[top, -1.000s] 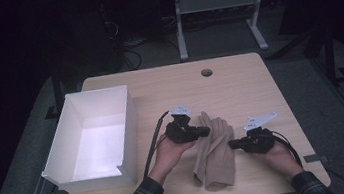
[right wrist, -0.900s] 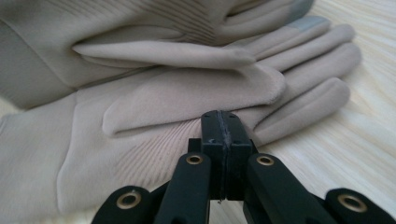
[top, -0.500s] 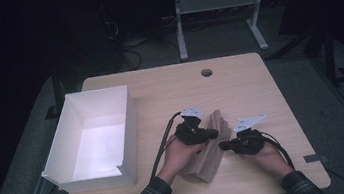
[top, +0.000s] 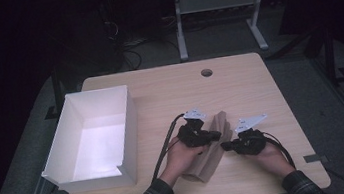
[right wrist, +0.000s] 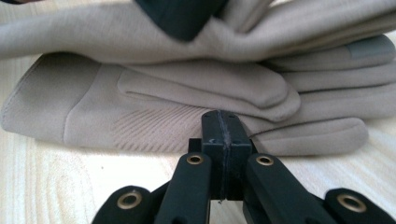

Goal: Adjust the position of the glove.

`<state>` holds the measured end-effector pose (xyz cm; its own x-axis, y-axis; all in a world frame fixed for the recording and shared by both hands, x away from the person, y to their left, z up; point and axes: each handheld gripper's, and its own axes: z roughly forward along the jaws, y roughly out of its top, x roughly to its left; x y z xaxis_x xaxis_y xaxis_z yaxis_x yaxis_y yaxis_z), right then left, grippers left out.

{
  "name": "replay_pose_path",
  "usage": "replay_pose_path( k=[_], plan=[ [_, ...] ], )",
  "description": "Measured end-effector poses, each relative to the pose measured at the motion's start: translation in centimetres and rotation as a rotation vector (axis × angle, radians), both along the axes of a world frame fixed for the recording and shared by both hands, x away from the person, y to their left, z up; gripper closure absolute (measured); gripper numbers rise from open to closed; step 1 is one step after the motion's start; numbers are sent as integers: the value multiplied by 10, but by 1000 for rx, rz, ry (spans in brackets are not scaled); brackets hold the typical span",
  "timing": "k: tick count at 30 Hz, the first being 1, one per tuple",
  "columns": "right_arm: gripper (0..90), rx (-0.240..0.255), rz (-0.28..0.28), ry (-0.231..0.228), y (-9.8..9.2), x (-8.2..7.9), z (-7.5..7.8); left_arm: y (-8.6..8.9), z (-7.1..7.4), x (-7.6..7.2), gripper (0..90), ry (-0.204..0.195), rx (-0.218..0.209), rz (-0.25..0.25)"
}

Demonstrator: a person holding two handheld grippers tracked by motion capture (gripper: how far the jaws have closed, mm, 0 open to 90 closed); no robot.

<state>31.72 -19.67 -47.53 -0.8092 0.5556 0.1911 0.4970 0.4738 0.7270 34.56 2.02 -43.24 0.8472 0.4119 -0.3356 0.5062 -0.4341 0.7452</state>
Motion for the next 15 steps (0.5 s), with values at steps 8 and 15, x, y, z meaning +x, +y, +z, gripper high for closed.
replay_pose_path(
  k=[8,15],
  plan=[
    [863,0,-2,-10,-2,-1,0,-3,-5,1,852,23,-6,10],
    [795,3,-113,-57,-43,0,13,-8,-14,-3,757,48,2,-41]
  ],
)
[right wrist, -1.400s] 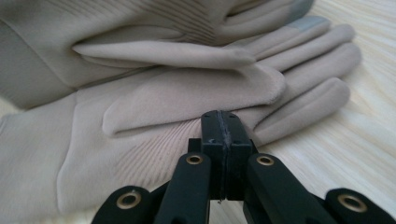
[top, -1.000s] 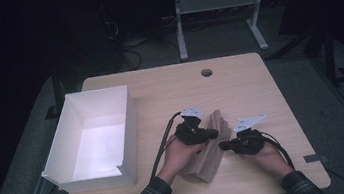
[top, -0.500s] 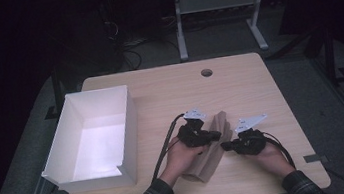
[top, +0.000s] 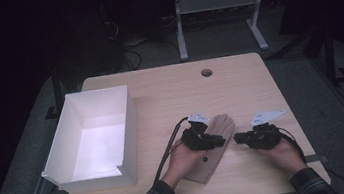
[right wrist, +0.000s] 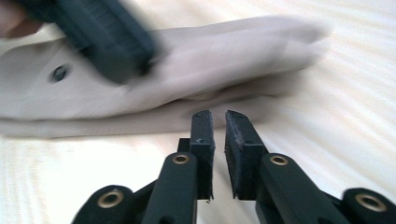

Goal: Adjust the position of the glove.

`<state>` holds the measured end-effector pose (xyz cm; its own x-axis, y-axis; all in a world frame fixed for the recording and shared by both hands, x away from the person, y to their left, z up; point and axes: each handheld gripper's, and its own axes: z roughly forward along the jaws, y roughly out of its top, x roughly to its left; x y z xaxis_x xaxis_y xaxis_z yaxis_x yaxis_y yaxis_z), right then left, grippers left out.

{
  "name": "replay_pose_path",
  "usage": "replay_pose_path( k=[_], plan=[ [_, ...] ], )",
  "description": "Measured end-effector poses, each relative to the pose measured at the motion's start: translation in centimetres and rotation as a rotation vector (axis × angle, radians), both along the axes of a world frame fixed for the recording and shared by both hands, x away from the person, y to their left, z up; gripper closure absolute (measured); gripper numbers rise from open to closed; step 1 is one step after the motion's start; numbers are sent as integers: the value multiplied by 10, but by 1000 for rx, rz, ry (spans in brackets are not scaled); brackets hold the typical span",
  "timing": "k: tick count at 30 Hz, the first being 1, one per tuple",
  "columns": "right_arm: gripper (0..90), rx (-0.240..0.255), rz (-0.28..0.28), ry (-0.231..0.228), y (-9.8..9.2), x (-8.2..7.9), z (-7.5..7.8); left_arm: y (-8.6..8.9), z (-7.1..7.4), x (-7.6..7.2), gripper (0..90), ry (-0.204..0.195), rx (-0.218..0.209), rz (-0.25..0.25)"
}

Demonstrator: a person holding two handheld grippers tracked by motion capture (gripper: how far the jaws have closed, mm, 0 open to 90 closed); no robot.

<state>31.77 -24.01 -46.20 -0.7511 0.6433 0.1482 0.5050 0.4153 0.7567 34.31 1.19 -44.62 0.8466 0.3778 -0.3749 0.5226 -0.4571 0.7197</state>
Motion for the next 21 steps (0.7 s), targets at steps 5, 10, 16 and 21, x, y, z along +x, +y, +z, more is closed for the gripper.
replay_pose_path(
  k=[5,10,16,21],
  plan=[
    [599,13,-109,-32,-26,2,0,-10,-3,-8,857,-7,28,-36],
    [430,-28,-187,-32,-33,7,-8,-16,-15,-14,893,-7,106,-61],
    [350,-69,-223,-41,-33,9,-14,-17,-16,-18,894,-46,159,-70],
    [311,-105,-234,-58,-31,10,-19,-11,-15,-20,894,-56,183,-81]
  ],
)
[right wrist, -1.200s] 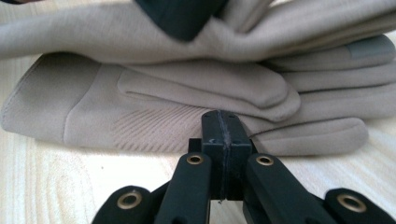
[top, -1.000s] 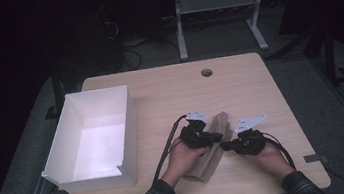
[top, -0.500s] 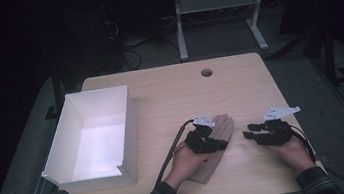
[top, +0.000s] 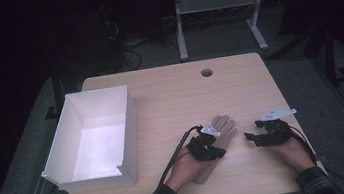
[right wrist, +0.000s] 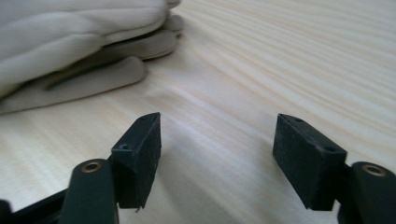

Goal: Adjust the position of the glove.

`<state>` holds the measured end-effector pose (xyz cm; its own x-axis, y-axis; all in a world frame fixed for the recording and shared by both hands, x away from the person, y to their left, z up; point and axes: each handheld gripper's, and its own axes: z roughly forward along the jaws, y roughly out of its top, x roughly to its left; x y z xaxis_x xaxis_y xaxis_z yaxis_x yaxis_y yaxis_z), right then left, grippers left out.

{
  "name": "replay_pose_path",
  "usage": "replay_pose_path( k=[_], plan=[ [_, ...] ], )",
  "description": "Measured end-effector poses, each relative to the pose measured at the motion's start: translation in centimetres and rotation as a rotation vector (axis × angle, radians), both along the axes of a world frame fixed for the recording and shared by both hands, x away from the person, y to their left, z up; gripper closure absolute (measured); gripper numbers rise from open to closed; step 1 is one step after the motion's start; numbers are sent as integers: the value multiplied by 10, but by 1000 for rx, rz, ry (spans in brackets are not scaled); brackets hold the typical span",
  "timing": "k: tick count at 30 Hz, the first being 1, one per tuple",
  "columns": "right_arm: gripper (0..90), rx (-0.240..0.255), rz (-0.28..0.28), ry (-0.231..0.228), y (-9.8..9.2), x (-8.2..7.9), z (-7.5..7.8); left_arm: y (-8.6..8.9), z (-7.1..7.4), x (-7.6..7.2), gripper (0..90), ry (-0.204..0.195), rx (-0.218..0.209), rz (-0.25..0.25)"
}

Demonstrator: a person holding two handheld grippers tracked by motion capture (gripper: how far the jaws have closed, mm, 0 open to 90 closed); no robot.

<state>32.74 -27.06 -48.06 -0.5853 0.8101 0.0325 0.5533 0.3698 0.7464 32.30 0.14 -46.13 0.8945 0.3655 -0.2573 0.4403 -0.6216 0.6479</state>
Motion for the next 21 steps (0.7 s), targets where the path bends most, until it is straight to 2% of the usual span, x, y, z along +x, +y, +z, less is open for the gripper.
replay_pose_path(
  k=[2,6,17,21],
  plan=[
    [305,-17,-2,-12,1,0,-1,4,1,-1,894,-4,10,1],
    [300,-19,-3,-15,1,-1,-1,14,4,-3,894,-27,46,-1],
    [281,-7,1,9,0,0,-1,50,12,-3,894,-54,109,7],
    [270,-4,4,12,0,0,-1,58,13,-2,894,-47,95,30]
  ],
)
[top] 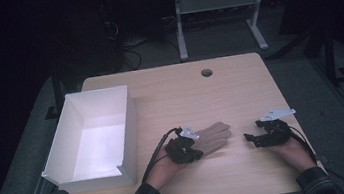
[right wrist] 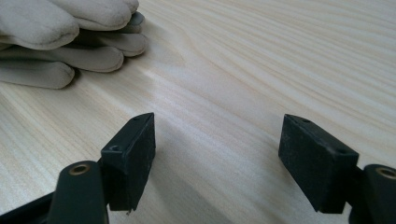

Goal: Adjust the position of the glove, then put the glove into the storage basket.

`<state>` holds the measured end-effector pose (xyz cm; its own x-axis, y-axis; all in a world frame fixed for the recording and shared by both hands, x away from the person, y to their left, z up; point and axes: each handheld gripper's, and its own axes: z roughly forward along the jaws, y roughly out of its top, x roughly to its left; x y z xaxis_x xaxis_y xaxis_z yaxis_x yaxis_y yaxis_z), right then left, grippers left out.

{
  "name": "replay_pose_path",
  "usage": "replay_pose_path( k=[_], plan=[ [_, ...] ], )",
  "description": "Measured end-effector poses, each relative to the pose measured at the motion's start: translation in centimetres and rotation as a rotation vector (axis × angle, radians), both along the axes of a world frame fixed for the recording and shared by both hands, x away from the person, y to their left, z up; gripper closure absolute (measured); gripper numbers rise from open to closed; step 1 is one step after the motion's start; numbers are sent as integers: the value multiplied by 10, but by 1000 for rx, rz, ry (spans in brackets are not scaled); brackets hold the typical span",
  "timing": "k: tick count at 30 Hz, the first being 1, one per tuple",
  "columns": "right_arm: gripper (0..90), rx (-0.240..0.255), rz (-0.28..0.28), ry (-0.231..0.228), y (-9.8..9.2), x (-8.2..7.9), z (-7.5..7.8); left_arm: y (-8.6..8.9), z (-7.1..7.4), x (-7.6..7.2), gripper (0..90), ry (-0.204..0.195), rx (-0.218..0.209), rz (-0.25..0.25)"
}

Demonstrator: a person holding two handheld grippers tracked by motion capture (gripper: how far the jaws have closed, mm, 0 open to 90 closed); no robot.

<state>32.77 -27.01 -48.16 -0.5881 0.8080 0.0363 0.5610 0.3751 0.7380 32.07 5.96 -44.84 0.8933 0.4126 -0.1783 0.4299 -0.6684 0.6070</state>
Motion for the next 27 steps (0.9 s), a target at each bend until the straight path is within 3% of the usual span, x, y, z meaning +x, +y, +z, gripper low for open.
replay_pose_path(
  k=[5,7,11,12,14,19,24,27],
  plan=[
    [253,1,5,0,1,0,0,4,11,0,833,-34,-3,-15],
    [248,1,6,1,1,0,0,7,19,0,789,-50,-23,2],
    [243,0,8,3,1,0,0,11,26,5,590,-71,-17,-4],
    [243,-1,9,4,1,0,0,12,26,7,530,-88,2,-9],
    [242,-1,8,4,1,0,0,13,24,12,421,-81,15,-8],
    [238,-2,8,3,2,0,0,12,19,21,260,-115,37,-27],
    [238,-5,11,3,1,0,0,7,15,27,177,-149,20,-48],
    [238,-5,10,3,1,0,0,4,12,30,167,-150,35,-77]
  ],
)
